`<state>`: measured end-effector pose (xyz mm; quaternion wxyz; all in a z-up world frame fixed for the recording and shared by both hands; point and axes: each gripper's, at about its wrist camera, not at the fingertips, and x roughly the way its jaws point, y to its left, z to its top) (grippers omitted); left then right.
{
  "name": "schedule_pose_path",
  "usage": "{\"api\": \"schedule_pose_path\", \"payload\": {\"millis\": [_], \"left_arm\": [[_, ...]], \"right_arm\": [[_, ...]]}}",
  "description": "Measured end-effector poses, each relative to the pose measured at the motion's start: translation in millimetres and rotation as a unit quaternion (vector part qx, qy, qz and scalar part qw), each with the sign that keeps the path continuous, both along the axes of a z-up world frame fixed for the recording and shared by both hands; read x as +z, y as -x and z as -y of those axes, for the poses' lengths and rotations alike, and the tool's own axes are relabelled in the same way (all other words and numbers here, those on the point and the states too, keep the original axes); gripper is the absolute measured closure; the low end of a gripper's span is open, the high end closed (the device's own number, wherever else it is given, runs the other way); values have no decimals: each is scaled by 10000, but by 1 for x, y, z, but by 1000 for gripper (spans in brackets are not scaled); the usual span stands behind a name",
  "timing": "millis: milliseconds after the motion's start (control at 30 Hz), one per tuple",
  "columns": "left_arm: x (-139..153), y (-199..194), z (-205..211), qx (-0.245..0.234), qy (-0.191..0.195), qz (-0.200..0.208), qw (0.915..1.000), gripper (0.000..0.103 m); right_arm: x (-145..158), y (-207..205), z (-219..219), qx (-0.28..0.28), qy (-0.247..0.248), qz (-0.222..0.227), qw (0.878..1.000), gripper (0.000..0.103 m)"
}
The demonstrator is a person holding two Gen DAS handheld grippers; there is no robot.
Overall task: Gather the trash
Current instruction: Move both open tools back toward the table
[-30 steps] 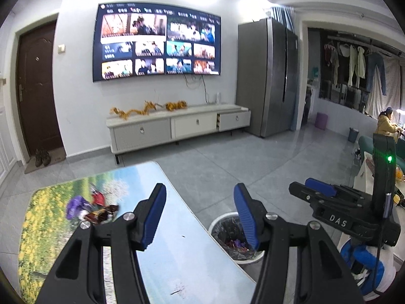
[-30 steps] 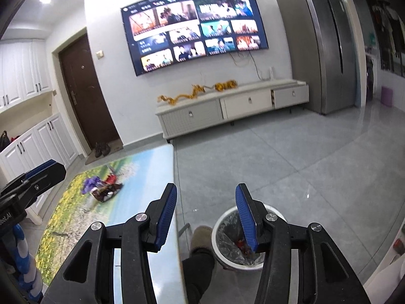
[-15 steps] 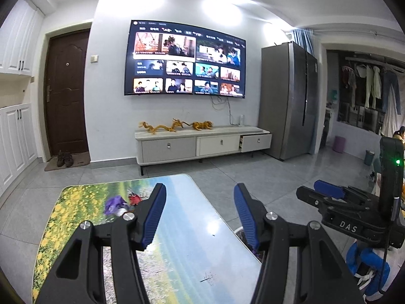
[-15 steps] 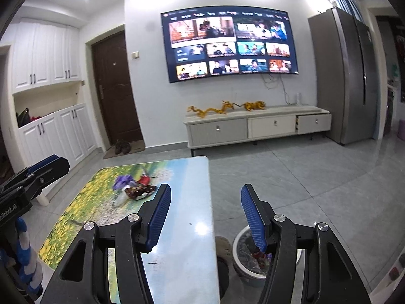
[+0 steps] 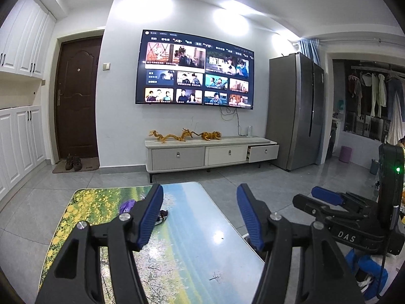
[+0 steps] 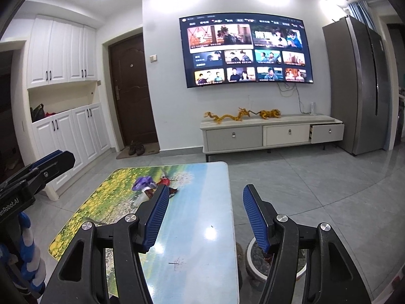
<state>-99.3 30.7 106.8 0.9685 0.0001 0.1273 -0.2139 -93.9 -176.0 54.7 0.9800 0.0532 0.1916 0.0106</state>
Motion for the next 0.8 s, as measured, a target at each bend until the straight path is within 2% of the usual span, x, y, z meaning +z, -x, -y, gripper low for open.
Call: {"api": "schedule_pose_path", "payload": {"millis": [600,800], "left_arm": [[-4,-1,-13,142,145,-79,9998,44],[-9,-15,-17,167,151,-223,9995,44]], "right_arm": [[-1,2,-9,153,79,-7,9999,40],[-6,-6,-13,211,61,-124,9997,40]]}}
